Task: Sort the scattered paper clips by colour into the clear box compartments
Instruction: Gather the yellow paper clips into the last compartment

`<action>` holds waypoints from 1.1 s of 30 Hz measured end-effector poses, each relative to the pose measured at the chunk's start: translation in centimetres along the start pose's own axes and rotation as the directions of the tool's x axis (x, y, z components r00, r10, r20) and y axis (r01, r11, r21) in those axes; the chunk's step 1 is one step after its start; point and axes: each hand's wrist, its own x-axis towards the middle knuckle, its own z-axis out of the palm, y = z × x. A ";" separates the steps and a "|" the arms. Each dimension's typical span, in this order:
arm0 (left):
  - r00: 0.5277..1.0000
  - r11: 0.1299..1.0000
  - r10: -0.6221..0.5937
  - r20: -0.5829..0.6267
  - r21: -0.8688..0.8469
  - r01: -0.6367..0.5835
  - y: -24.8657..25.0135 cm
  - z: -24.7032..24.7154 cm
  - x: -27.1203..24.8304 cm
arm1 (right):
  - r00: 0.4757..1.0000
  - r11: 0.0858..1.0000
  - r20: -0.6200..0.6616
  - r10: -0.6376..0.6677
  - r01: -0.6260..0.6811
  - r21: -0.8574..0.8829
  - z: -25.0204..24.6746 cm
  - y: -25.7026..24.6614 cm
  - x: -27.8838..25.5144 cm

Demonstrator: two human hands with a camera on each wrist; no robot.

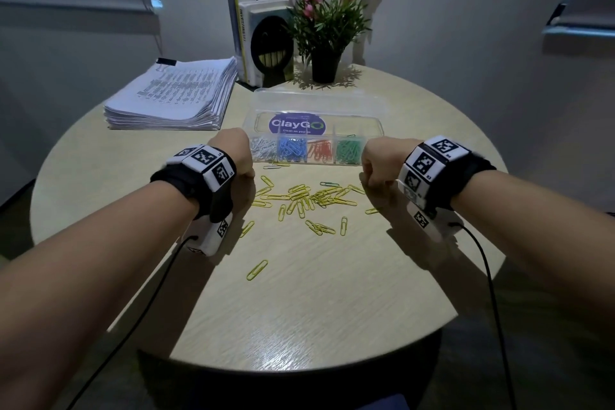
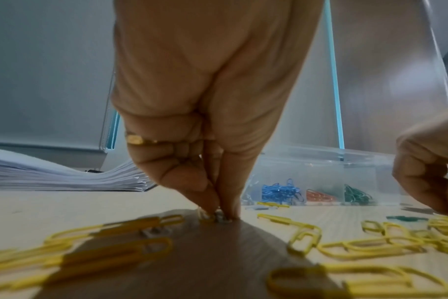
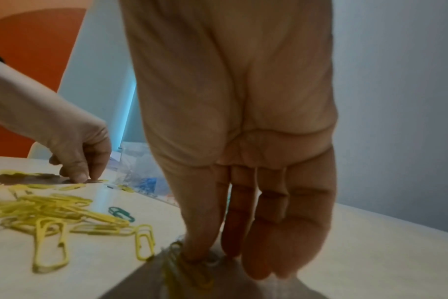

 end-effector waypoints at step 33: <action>0.922 0.926 0.348 0.172 0.090 -0.367 -0.4 0.1 -2.1 | 0.884 0.848 -0.460 -0.087 0.308 0.432 -5.3 -10.1 6.3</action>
